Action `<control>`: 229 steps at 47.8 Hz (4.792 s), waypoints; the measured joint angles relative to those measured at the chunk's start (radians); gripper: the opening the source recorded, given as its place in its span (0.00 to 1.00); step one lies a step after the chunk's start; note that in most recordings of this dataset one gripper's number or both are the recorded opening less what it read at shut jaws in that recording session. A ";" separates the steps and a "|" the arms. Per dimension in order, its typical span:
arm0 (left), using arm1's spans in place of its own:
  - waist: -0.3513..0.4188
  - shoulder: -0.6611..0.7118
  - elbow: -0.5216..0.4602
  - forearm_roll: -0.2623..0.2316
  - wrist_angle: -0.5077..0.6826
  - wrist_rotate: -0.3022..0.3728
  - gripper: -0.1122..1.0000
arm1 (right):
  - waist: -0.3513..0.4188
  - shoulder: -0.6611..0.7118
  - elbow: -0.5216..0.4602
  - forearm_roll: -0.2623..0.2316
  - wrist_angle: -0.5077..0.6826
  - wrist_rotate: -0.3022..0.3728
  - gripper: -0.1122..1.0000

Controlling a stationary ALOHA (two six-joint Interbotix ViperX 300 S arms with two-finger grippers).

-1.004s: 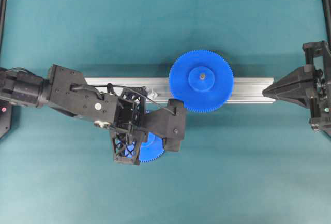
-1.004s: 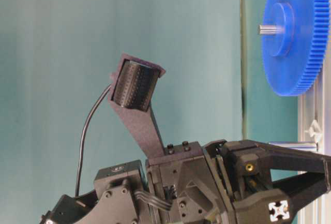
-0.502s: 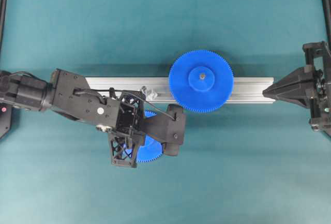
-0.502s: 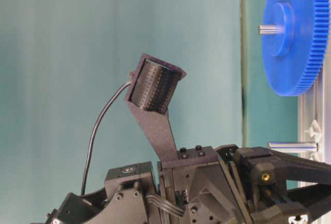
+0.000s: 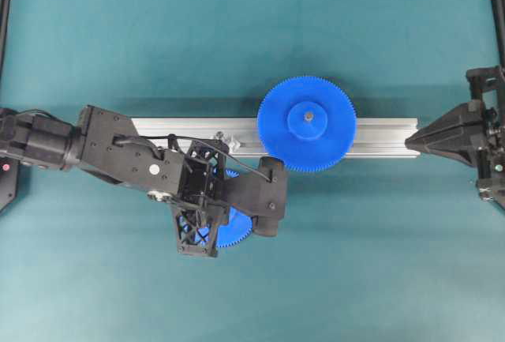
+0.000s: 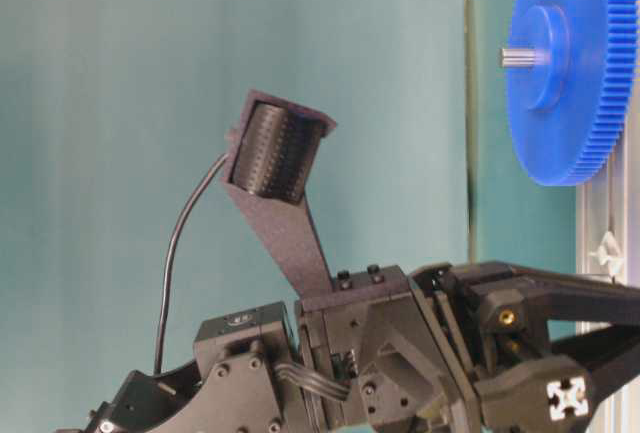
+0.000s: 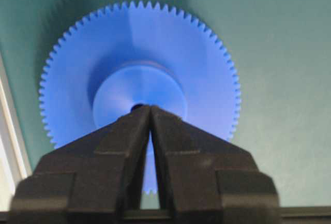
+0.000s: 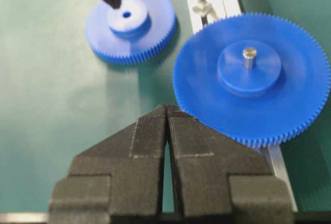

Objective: Insert the small gear onto the shaft.
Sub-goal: 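Lower the left gripper and close it on the small gear's hub, then lift the small blue gear off the table with the left gripper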

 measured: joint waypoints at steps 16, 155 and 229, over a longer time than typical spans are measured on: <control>0.000 0.018 0.002 0.000 -0.009 -0.083 0.94 | 0.000 -0.011 0.003 -0.002 0.000 0.000 0.15; 0.008 0.066 0.028 0.000 -0.043 -0.117 0.93 | 0.000 -0.017 0.012 -0.003 0.003 0.000 0.15; 0.000 0.067 0.011 0.005 -0.041 -0.112 0.73 | 0.006 -0.018 0.012 -0.003 0.003 0.002 0.15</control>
